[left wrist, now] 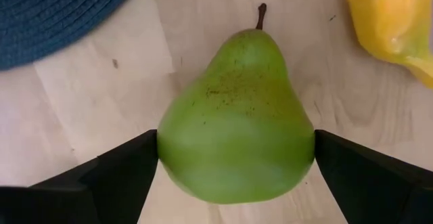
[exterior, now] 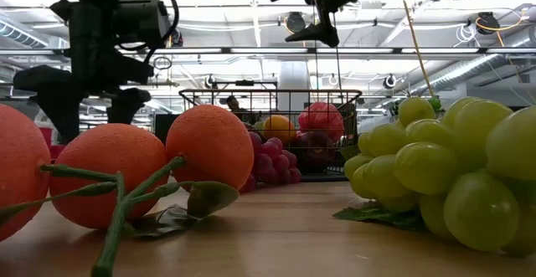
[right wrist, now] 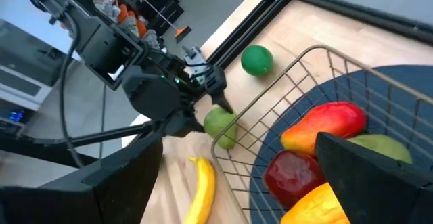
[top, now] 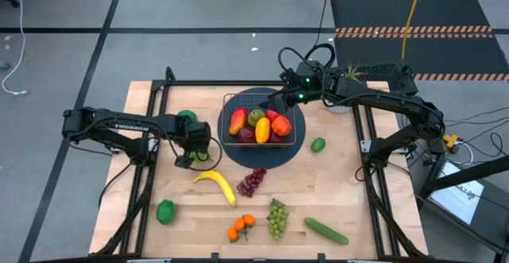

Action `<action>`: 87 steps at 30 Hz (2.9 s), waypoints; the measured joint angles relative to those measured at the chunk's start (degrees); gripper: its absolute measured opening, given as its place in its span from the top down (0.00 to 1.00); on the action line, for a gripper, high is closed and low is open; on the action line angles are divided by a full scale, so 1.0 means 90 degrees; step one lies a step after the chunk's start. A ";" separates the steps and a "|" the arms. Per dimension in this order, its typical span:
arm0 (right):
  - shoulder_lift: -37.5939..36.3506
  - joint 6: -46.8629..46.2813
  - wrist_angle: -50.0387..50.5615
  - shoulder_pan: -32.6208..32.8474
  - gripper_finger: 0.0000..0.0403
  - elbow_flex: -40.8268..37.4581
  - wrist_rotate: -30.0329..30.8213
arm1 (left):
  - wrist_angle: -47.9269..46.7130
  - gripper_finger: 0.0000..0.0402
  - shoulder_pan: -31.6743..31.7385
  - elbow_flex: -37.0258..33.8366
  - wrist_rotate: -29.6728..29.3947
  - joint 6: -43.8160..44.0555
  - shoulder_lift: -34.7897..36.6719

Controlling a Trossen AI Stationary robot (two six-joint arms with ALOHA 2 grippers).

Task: Build produce basket
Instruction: Put the green pear into the wire basket

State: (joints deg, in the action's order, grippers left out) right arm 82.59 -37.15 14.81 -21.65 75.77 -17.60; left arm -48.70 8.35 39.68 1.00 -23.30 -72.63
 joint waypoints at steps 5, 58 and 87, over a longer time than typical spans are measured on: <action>0.0000 -0.0188 -0.0002 0.0003 0.06 0.0000 -0.0073 | 0.0118 0.13 0.0003 -0.0043 -0.0071 0.0118 0.0002; 0.0002 -0.0311 -0.0002 0.0158 0.06 0.0000 -0.0069 | 0.3680 0.17 -0.0002 0.3325 0.2224 0.5634 0.2415; 0.0002 0.1519 -0.0044 -0.0182 0.06 0.0000 -0.1076 | 0.4408 0.17 -0.0002 0.3323 0.1389 0.6224 0.2264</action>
State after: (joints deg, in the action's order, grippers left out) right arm 82.61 -23.49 14.41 -23.29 75.77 -27.29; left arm -9.03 8.34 69.58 13.50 32.72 -52.25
